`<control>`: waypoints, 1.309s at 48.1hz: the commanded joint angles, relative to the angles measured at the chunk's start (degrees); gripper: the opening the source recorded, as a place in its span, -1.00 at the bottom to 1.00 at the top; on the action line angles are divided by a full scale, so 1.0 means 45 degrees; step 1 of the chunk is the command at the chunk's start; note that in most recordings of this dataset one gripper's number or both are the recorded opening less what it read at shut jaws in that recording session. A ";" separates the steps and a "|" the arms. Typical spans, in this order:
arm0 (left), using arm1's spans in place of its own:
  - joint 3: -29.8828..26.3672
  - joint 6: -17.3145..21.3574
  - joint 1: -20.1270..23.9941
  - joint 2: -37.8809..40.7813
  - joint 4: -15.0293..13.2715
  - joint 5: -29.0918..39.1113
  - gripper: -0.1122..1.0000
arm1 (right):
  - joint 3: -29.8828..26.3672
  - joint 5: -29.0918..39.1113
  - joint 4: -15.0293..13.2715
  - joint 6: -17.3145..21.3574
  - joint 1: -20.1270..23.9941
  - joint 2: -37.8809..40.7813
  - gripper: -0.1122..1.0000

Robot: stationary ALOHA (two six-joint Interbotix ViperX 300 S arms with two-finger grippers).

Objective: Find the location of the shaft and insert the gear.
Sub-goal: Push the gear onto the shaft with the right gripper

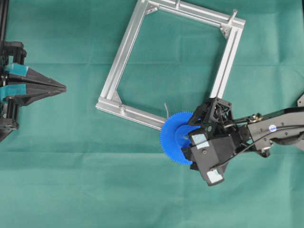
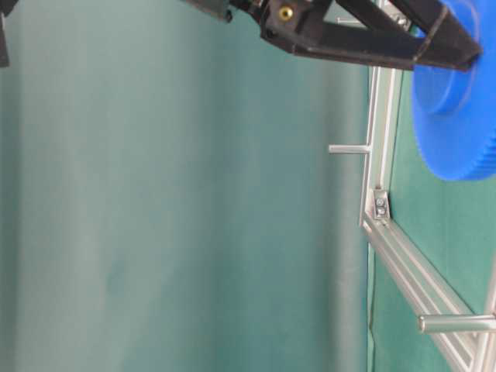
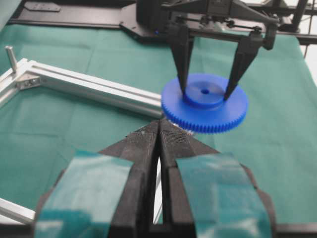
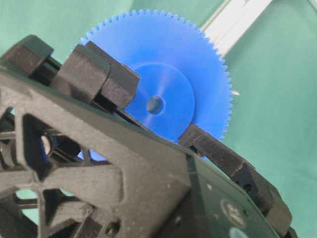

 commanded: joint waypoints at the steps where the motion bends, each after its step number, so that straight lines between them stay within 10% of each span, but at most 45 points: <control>1: -0.0098 0.0020 0.0039 0.0078 -0.0020 -0.0059 -0.79 | -0.0137 0.0059 -0.0352 0.0020 -0.0117 -0.0273 0.44; 63: -0.0078 0.0000 0.0039 0.0078 -0.0020 -0.0059 -0.79 | 0.0215 0.0137 -0.0859 0.0273 -0.0625 -0.0352 0.44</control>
